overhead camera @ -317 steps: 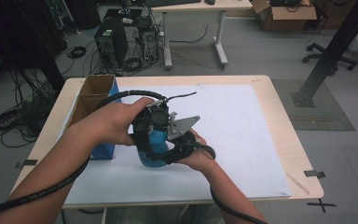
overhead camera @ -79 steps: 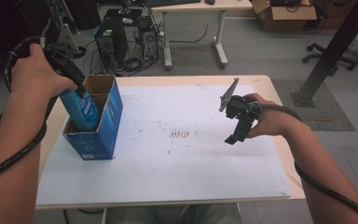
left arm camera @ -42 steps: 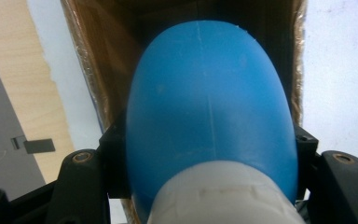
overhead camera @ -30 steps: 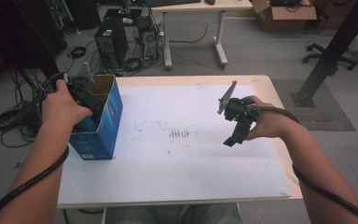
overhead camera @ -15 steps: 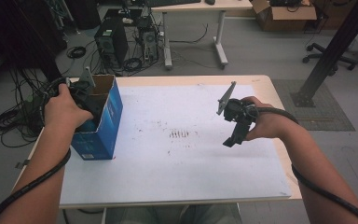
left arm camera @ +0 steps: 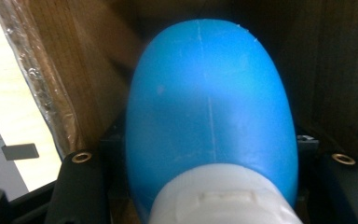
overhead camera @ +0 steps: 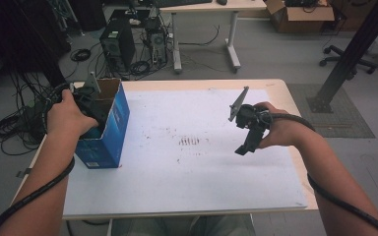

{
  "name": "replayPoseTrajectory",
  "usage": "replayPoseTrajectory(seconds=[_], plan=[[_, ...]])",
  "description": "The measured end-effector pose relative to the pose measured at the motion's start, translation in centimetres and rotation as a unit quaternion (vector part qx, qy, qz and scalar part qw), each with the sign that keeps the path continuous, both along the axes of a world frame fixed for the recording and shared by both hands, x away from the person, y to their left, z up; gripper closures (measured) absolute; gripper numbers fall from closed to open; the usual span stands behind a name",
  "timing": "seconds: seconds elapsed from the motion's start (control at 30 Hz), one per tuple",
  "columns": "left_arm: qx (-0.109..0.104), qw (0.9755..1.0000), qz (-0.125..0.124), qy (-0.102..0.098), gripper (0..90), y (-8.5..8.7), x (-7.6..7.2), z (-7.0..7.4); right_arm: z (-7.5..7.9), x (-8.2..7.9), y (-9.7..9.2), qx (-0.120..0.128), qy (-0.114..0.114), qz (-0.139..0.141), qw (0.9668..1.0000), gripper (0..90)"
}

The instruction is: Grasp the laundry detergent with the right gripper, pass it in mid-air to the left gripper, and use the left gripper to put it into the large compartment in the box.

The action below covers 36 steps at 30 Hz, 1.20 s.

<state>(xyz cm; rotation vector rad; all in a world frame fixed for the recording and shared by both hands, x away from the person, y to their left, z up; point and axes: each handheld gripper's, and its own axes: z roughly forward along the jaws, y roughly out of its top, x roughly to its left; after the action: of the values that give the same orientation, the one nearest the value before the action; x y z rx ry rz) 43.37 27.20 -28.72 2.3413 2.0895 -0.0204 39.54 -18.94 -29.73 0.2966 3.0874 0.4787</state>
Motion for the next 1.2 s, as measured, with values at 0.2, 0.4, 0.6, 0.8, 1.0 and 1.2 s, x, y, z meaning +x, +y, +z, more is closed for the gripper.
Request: replayPoseTrajectory(seconds=[0.2,0.4,0.6,0.8,1.0,1.2], plan=[[-0.002,1.0000,-0.003,0.001,38.0,0.1,0.0,0.0,0.1,0.0,0.0,0.000,-0.001,0.000,1.0000,0.9],[0.000,1.0000,-0.007,-0.001,37.4,-0.1,0.0,-0.1,0.2,-0.1,0.0,0.001,-0.002,-0.001,1.0000,0.9],[-0.001,1.0000,-0.002,-0.003,33.0,-0.3,0.1,-0.1,0.1,-0.1,-0.2,0.003,-0.001,-0.003,1.0000,0.9],[0.008,0.9999,-0.005,-0.005,30.9,-0.6,0.1,0.1,0.1,-0.2,-0.4,0.005,-0.001,-0.005,1.0000,1.0],[0.011,0.9999,-0.003,-0.007,29.7,-0.8,0.1,0.7,-0.1,-0.2,-0.6,0.006,-0.001,-0.005,1.0000,1.0],[0.011,0.9999,0.002,-0.013,28.3,-0.8,0.0,1.5,-0.1,-0.1,-0.6,0.009,-0.002,-0.005,0.9999,1.1]])
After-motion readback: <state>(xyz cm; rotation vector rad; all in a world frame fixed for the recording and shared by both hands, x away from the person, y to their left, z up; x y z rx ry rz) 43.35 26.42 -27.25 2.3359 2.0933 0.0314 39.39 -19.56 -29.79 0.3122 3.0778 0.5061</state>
